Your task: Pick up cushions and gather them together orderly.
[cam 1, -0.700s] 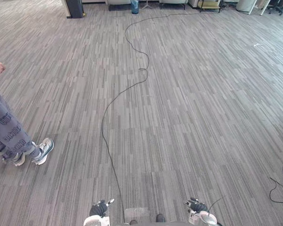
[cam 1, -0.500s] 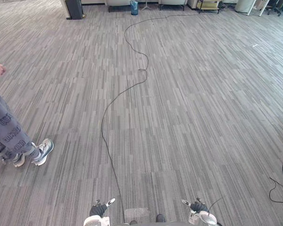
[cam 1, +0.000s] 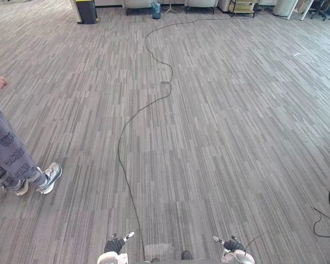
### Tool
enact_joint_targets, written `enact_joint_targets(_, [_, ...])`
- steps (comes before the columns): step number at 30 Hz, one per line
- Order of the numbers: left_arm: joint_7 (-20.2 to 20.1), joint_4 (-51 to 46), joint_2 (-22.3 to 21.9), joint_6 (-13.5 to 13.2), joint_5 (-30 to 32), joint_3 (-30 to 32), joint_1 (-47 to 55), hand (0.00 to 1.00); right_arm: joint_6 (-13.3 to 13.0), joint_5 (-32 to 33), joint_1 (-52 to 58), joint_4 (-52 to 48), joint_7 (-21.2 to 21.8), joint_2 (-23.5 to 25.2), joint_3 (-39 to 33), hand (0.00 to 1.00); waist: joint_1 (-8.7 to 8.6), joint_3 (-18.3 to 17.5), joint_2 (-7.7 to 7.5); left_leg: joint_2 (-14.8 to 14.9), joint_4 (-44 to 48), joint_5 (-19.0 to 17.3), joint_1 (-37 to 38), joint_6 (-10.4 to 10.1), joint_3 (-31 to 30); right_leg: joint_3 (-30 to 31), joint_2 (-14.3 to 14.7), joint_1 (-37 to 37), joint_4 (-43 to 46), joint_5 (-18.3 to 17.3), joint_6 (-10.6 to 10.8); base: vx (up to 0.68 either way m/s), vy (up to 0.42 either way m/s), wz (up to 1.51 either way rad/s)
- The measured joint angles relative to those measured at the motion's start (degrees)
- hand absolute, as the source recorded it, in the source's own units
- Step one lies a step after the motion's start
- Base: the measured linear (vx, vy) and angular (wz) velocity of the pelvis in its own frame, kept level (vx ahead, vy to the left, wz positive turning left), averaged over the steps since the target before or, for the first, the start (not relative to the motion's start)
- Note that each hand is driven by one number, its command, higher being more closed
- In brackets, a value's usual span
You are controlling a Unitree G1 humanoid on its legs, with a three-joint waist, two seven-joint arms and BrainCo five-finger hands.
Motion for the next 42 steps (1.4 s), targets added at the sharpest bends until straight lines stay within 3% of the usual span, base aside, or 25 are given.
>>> enact_joint_targets(16, [-0.2,1.3,0.1,1.1,0.0,0.0,-1.1,0.0,0.7,0.1,0.3,0.1,0.3,0.0,0.0,0.0,-0.01,0.1,-0.31,0.0,-0.9,0.3,0.0,0.3,-0.5,-0.8,0.0,-0.1,-0.6,0.0,0.0,-0.01,-0.004,0.01])
enact_joint_targets(19, [-0.2,1.2,0.1,1.2,0.0,0.2,-1.8,0.0,0.7,0.2,-0.1,0.0,0.2,0.2,0.0,0.0,-0.02,0.6,-0.89,0.0,0.5,-0.1,-2.7,0.0,-0.6,-1.1,-0.2,-3.0,2.9,-2.0,-0.7,-0.05,-0.023,0.04])
enact_joint_targets(22, [-0.1,0.7,0.3,1.3,-0.1,1.6,-2.9,0.0,0.6,0.6,-0.3,-0.1,-0.1,0.8,-1.4,0.0,0.04,2.1,-1.61,0.8,10.7,-5.5,-8.4,-1.2,-1.0,-3.2,-0.8,-6.4,8.9,-5.7,-1.9,-0.02,-0.051,0.2])
enact_joint_targets(23, [-0.1,-0.4,-0.7,1.5,-0.1,3.6,-3.0,0.0,0.6,1.3,0.1,-0.9,-0.2,0.8,-2.4,0.0,0.2,3.2,-0.45,3.0,19.5,-10.9,-11.0,-2.4,0.0,-4.4,-0.4,-6.4,12.1,-8.8,-3.1,-0.01,-0.048,0.08])
enact_joint_targets(24, [-0.1,-0.8,-1.0,1.4,-0.1,4.5,-2.9,0.0,0.6,1.3,0.4,-1.8,-0.3,0.8,-2.4,0.0,0.28,3.4,-0.21,3.7,22.1,-11.9,-11.8,-2.7,1.1,-4.9,-0.4,-6.3,12.8,-9.7,-3.1,0.01,-0.02,0.17])
enact_joint_targets(25, [-0.2,-1.8,-2.0,1.5,-0.1,6.9,-2.8,0.0,0.5,1.3,0.8,-4.3,-0.4,0.9,-2.3,0.0,0.11,3.8,0.5,6.5,33.8,-13.0,-16.8,-2.9,5.2,-5.6,-0.2,-6.1,14.1,-11.6,-3.5,0.03,0.011,0.2])
enact_joint_targets(27, [-0.2,-3.9,-2.6,1.4,-0.6,9.3,-2.8,0.0,0.6,1.3,1.1,-4.6,-0.6,0.9,-2.2,0.0,0.19,4.4,0.2,11.1,47.0,-13.4,-23.2,-0.8,9.6,-6.2,-0.3,-4.9,14.3,-12.2,-4.2,0.12,0.01,0.21])
enact_joint_targets(29, [-0.2,-5.7,-2.7,1.1,-1.5,10.2,-2.6,0.0,0.7,1.3,1.0,-4.6,-1.3,0.9,-1.9,0.0,0.36,5.1,0.02,15.3,48.8,-13.6,-28.3,-1.2,12.6,-6.9,-1.9,-2.0,13.8,-14.0,-2.9,0.26,0.074,0.22])
enact_joint_targets(31, [-0.2,-6.4,-3.0,1.0,-1.9,10.2,-2.6,0.0,0.8,1.2,1.0,-4.6,-1.4,0.7,-1.3,0.0,0.73,5.1,0.02,15.5,43.3,-12.4,-30.8,-1.8,13.4,-6.8,-3.7,-0.3,13.0,-15.0,-1.5,0.36,0.187,0.07])
enact_joint_targets(33, [-0.2,-7.1,-3.4,0.9,-2.4,10.2,-2.8,0.0,0.8,1.2,0.9,-4.6,-1.6,0.7,-1.5,0.0,1.85,5.0,-0.11,14.5,35.9,-8.4,-33.7,-1.9,13.2,-6.1,-6.1,0.9,12.0,-16.1,0.4,0.43,0.272,-0.18])
enact_joint_targets(35, [-0.2,-8.0,-3.8,0.3,-3.1,10.4,-3.2,0.0,0.8,1.2,0.4,-4.4,-1.9,1.0,-1.9,0.0,3.27,4.9,-0.58,13.8,32.2,-0.7,-36.0,-1.8,12.9,-4.9,-8.5,2.0,11.5,-18.1,3.1,0.59,0.426,-0.37])
enact_joint_targets(36, [-0.2,-8.1,-3.4,-0.3,-3.6,10.7,-3.6,0.0,1.0,1.1,0.4,-4.3,-2.0,1.9,-2.5,0.0,3.39,4.7,-2.12,12.6,35.9,-2.8,-36.2,-3.9,13.6,-4.1,-10.6,3.5,11.1,-18.9,3.2,0.6,0.382,-0.27])
enact_joint_targets(38, [-0.2,-8.1,-2.6,-0.2,-3.6,11.5,-4.0,0.0,1.0,0.4,0.0,-4.5,-1.7,3.9,-2.6,0.0,3.34,3.8,-4.03,12.4,42.3,-9.5,-37.0,-2.6,14.8,-3.3,-12.9,3.5,13.7,-17.2,5.4,0.69,0.405,-0.18])
enact_joint_targets(39, [-0.2,-7.7,-1.9,-0.1,-3.6,11.1,-4.0,0.0,1.2,0.0,0.0,-4.5,-1.6,4.4,-3.0,0.0,3.4,3.5,-4.78,12.0,43.5,-11.6,-35.7,-1.9,15.3,-2.8,-14.1,2.1,19.3,-17.1,5.6,0.63,0.379,-0.11])
enact_joint_targets(40, [-0.1,-6.9,-1.5,0.0,-3.5,10.6,-4.1,0.0,1.2,0.0,0.0,-4.6,-1.5,4.7,-3.7,0.0,3.3,3.4,-5.2,11.4,43.4,-12.9,-33.9,-1.7,15.5,-2.1,-15.1,0.1,26.4,-16.0,6.9,0.49,0.257,-0.02])
enact_joint_targets(41, [0.0,-5.9,-0.9,0.2,-3.4,9.4,-4.5,0.0,1.1,0.0,0.0,-4.8,-1.5,4.7,-4.1,0.0,2.98,3.6,-5.25,10.5,42.5,-13.8,-30.8,-1.2,15.6,-1.0,-16.1,-3.4,36.7,-12.7,6.9,0.57,0.25,0.0])
enact_joint_targets(42, [0.1,-4.4,-0.5,1.3,-3.0,7.9,-4.8,0.0,1.0,-0.1,0.1,-5.5,-1.2,4.3,-3.9,0.0,2.83,3.8,-5.2,9.5,39.5,-14.9,-25.0,-1.1,15.8,0.5,-16.2,-8.3,51.9,-11.0,7.1,0.55,0.204,-0.08])
